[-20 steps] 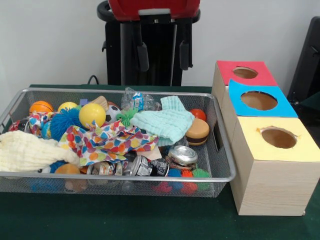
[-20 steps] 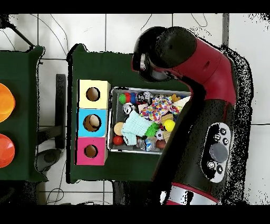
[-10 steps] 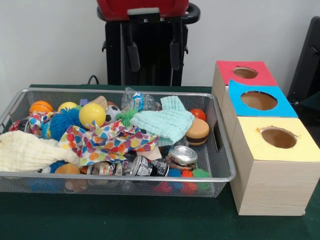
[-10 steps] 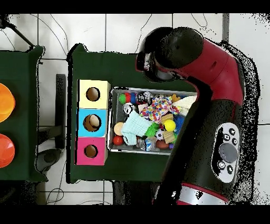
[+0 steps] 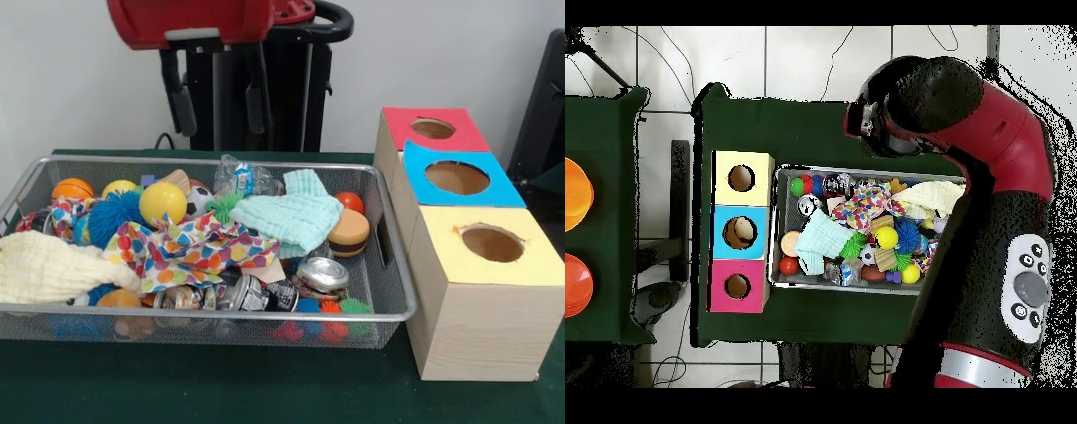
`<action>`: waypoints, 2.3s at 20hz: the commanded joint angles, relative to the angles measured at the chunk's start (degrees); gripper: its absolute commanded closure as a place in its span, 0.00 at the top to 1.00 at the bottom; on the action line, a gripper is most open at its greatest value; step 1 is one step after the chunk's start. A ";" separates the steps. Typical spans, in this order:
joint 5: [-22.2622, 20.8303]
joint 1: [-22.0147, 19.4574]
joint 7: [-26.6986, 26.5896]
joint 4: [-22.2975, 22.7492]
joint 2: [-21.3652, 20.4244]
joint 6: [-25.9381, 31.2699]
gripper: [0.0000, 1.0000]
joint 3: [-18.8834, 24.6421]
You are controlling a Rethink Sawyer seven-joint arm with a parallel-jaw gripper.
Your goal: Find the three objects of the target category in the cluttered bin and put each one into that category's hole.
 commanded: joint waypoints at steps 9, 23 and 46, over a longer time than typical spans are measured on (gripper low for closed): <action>-6.93 -5.65 -12.11 5.38 0.77 0.11 1.00 11.71; -10.40 -8.82 -12.31 5.21 2.15 -1.35 1.00 16.30; -14.13 -11.23 -10.68 6.95 3.68 -5.53 1.00 21.43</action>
